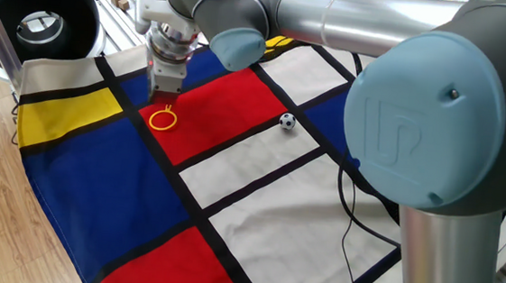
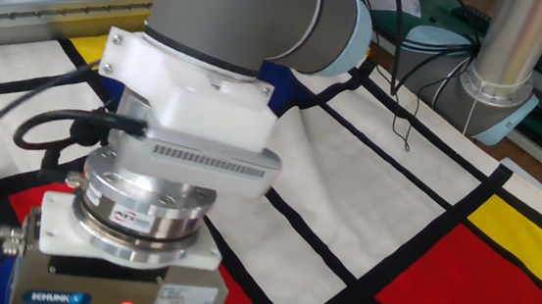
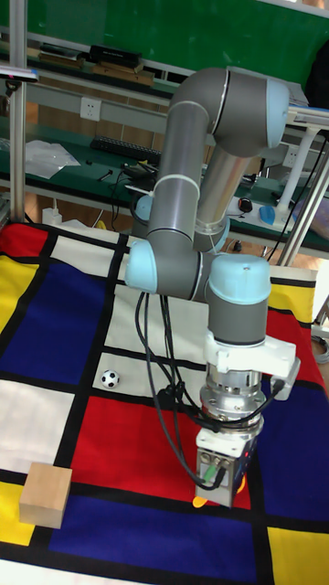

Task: Attach the bubble ring to the ball

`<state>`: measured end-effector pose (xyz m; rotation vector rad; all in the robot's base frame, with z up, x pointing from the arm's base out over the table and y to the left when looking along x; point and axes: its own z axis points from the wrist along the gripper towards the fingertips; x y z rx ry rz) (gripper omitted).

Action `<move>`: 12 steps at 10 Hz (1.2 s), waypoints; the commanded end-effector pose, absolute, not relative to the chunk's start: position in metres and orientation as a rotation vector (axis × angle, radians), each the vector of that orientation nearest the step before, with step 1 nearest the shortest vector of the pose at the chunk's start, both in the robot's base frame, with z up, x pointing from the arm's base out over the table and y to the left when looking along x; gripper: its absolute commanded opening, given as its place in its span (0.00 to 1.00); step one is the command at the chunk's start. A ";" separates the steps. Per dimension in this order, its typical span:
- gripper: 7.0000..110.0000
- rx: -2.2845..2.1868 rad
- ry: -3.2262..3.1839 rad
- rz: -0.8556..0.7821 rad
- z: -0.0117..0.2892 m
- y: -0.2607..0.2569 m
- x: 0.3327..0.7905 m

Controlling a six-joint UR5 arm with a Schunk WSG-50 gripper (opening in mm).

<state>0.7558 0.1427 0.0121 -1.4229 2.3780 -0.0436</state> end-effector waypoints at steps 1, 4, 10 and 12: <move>0.00 -1.364 2.422 -0.027 0.007 0.136 0.756; 0.00 -1.302 2.435 0.010 0.000 0.142 0.761; 0.00 -1.310 2.524 0.053 -0.010 0.140 0.743; 0.00 -1.308 2.529 0.059 -0.010 0.141 0.742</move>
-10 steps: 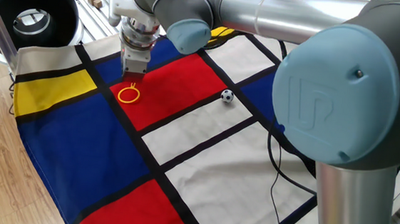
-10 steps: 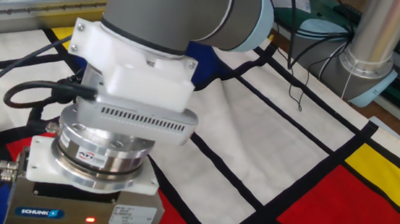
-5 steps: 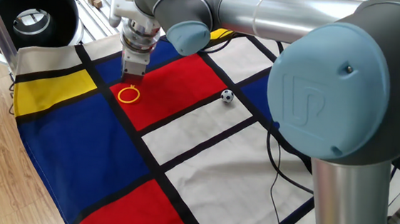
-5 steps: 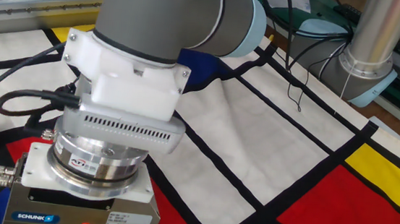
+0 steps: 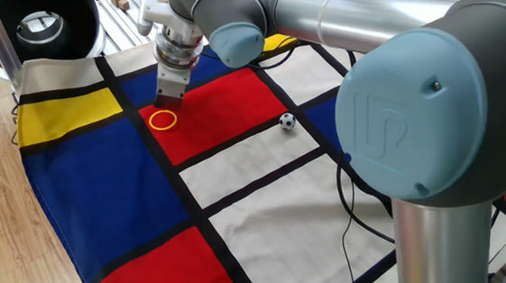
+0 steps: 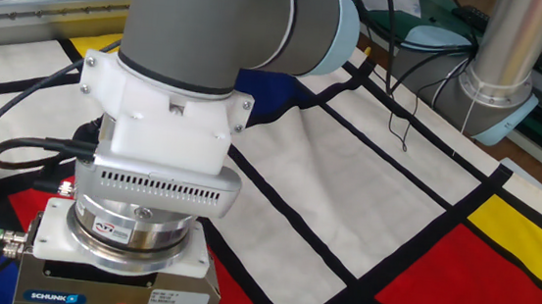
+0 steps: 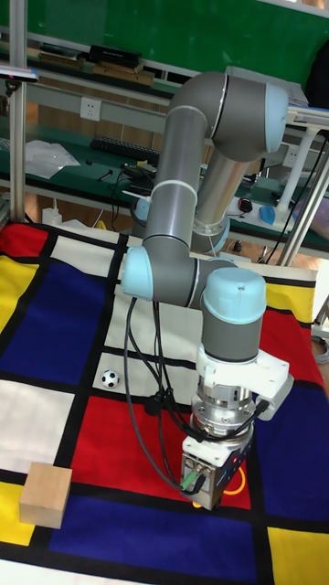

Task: Attach the bubble ring to the ball

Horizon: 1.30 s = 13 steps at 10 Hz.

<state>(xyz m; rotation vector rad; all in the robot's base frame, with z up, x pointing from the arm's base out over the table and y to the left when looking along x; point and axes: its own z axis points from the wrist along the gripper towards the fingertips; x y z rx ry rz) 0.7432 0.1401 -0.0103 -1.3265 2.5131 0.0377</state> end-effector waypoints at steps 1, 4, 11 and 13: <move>0.00 -1.309 2.530 0.060 -0.010 0.141 0.742; 0.00 -1.316 2.545 0.044 -0.011 0.138 0.740; 0.00 -1.323 2.598 -0.029 -0.012 0.123 0.737; 0.00 -1.329 2.614 -0.031 -0.012 0.120 0.733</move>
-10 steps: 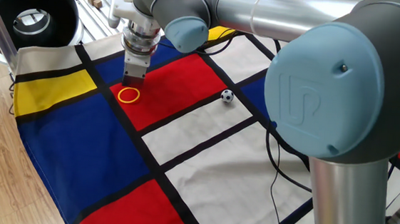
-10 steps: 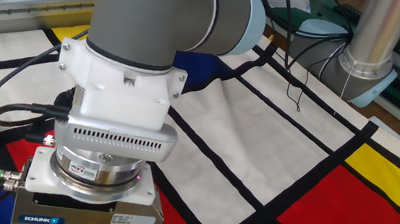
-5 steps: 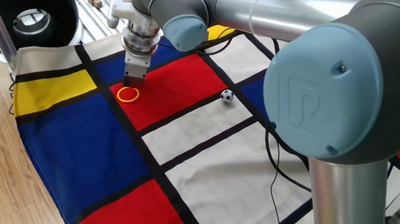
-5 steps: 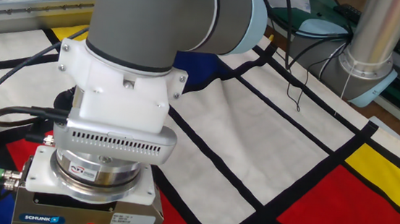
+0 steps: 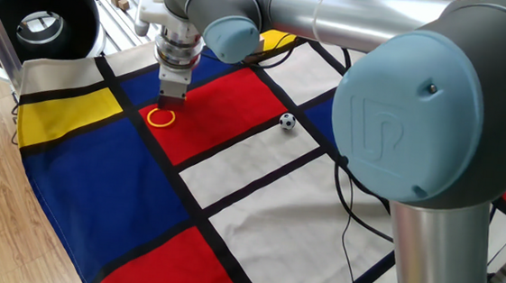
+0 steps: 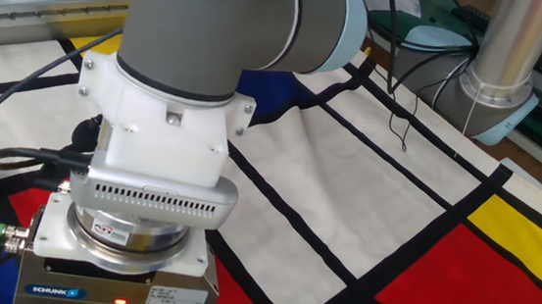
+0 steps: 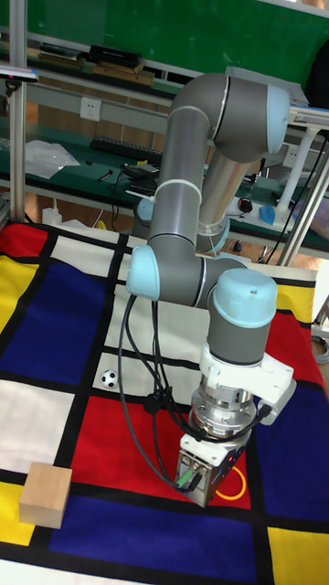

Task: Attach the bubble ring to the ball

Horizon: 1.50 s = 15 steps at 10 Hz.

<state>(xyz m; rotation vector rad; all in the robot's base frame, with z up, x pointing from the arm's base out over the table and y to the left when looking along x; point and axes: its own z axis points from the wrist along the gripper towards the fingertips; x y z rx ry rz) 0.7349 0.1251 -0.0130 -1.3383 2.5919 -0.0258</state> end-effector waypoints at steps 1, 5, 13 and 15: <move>0.00 -1.332 2.623 -0.031 -0.012 0.119 0.731; 0.00 -1.337 2.643 -0.036 -0.012 0.116 0.726; 0.00 -1.371 2.737 -0.045 -0.010 0.106 0.703; 0.00 -1.365 2.762 -0.025 -0.009 0.107 0.697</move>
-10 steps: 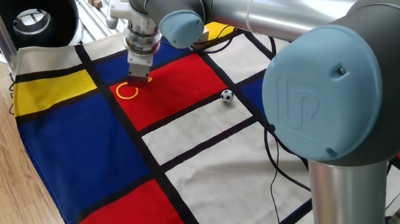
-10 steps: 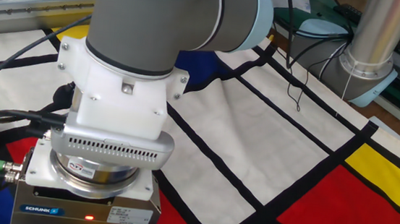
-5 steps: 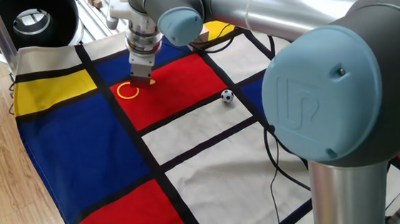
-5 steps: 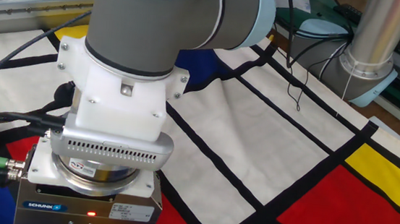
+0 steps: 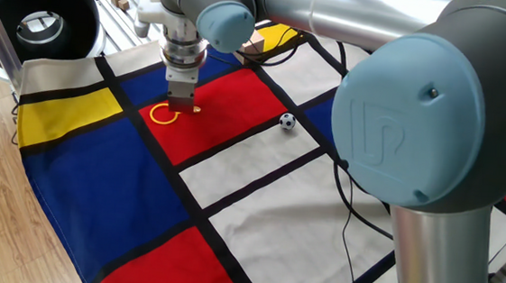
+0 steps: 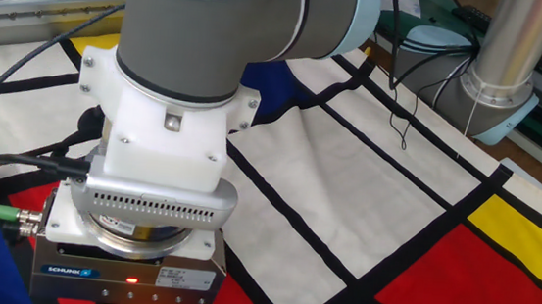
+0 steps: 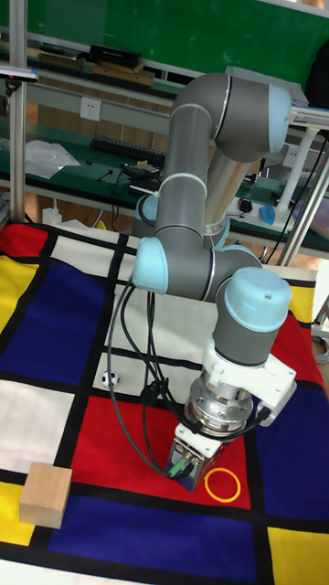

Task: Attach the bubble ring to the ball

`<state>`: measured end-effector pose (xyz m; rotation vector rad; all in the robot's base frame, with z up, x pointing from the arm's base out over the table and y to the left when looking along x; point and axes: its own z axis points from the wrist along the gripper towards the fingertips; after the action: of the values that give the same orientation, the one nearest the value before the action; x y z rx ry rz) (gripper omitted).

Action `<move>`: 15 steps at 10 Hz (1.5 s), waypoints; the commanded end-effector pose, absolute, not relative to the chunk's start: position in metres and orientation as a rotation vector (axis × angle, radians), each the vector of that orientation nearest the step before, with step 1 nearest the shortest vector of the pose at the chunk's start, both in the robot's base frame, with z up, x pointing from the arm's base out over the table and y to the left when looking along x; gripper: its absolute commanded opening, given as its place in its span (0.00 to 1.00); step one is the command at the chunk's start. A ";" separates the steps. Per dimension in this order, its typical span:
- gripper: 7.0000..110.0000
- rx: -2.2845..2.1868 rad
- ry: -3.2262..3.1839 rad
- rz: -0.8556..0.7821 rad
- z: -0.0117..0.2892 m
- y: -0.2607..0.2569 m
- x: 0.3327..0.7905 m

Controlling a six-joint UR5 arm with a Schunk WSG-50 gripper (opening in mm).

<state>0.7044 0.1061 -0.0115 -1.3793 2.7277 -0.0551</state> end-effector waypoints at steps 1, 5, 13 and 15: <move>0.00 -1.352 2.775 -0.006 -0.010 0.110 0.694; 0.00 -1.305 2.814 0.054 -0.013 0.126 0.684; 0.15 -1.368 2.847 0.104 0.001 0.120 0.658; 0.36 -1.358 2.864 0.104 0.002 0.119 0.649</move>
<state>0.6634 0.1177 0.0016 -1.3712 2.8418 0.0481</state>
